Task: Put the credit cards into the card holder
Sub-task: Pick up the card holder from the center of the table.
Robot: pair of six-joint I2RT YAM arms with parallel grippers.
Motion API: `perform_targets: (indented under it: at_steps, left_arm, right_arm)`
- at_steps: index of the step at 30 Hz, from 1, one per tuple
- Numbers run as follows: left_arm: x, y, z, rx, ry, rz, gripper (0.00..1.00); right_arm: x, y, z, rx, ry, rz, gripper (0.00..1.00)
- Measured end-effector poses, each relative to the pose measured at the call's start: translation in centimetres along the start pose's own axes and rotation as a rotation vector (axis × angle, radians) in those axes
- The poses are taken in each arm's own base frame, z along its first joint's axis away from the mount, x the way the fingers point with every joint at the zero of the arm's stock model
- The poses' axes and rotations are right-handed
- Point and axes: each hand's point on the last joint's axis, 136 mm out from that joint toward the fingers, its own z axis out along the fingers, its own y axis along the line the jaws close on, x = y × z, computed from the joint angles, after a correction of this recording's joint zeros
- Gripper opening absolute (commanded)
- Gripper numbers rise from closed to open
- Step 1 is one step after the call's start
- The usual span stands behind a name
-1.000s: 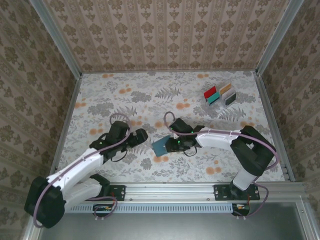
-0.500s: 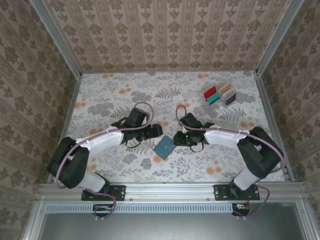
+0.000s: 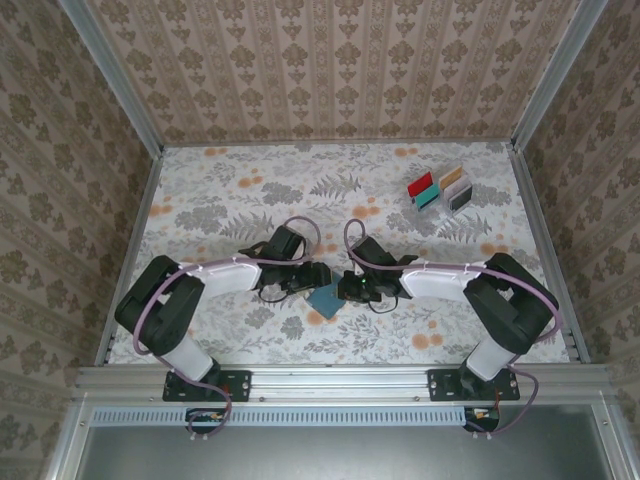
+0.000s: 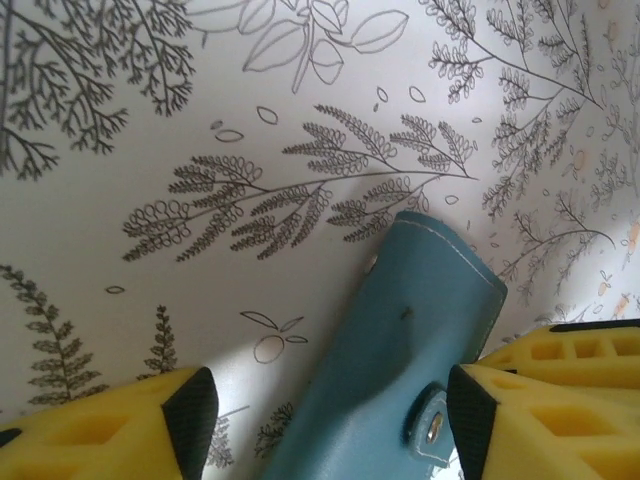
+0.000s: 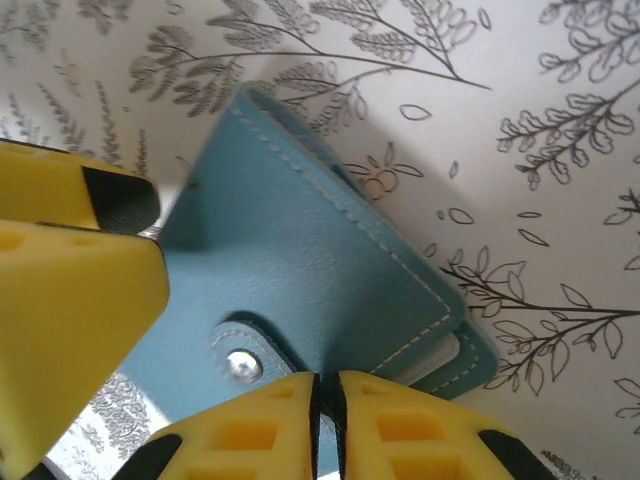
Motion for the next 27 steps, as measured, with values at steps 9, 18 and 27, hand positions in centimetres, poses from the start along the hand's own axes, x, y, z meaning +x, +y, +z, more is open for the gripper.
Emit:
perform_targets:
  at_steps: [9,18,27]
  left_arm:
    - [0.7,-0.3,0.3,0.052,-0.030,0.018,0.51]
    - [3.4,-0.5,0.1,0.084,-0.008,0.004,0.34]
    - [3.7,-1.0,-0.7,0.136,-0.043,-0.029,0.13]
  right_arm:
    - [-0.6,-0.5,0.1,0.027,-0.008,0.011,0.16]
    - [-1.2,-0.6,0.3,0.043,-0.008,0.022,0.17]
    - [-1.3,-0.7,0.2,0.056,-0.014,0.023,0.19]
